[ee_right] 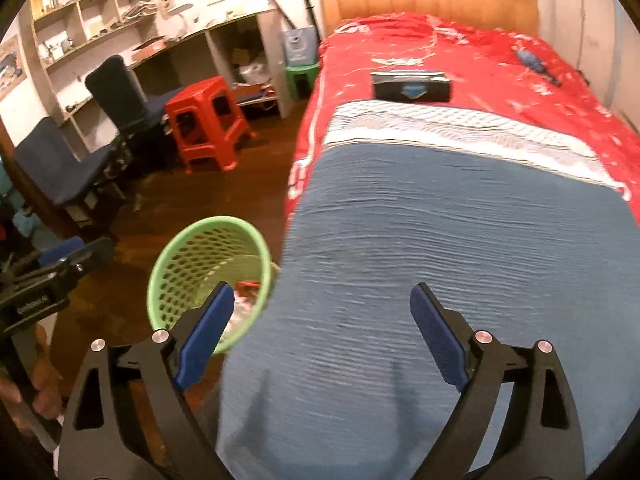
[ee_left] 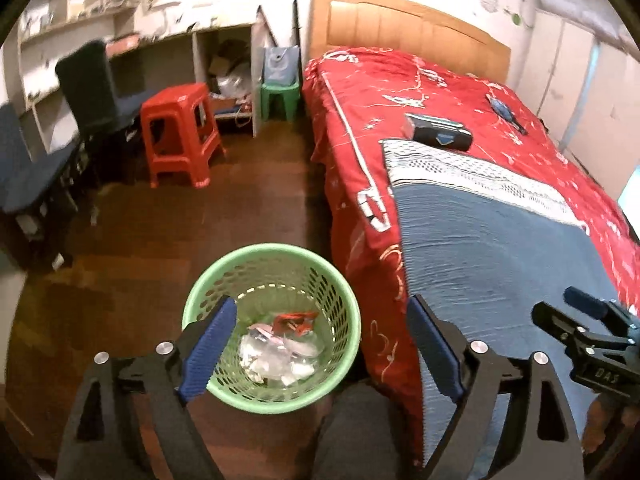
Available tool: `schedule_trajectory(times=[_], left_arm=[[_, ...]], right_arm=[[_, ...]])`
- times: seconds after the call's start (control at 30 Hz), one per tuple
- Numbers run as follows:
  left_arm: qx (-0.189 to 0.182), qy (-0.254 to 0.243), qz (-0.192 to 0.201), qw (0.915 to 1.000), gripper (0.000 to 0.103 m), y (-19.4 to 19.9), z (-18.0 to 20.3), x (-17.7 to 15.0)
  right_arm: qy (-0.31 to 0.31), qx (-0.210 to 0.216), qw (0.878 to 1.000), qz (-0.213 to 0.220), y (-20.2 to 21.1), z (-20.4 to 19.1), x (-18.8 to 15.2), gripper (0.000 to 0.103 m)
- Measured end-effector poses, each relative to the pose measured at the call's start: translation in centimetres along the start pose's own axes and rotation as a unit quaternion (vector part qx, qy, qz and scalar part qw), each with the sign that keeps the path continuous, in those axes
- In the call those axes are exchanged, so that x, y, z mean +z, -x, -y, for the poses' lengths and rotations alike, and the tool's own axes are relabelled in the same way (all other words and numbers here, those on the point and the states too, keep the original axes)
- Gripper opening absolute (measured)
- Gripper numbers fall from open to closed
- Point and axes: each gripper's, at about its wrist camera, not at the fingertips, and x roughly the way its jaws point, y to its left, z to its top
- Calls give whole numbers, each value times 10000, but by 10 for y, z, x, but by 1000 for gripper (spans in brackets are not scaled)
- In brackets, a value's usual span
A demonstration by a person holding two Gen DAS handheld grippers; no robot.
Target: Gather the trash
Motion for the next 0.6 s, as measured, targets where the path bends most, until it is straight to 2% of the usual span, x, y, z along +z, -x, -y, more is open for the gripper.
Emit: schedule_trajectory(times=[0.23, 0.37, 0.6], left_arm=[[-88, -420, 116, 9990, 93, 20, 36, -7], [-136, -610, 157, 9979, 94, 30, 52, -13], [-213, -655, 156, 9975, 94, 45, 64, -21]], right_arm=[[-91, -267, 9996, 49, 27, 21, -19, 92], [-246, -306, 9991, 130, 46, 30, -28, 92], [-372, -452, 9978, 304, 69, 40, -39, 94]])
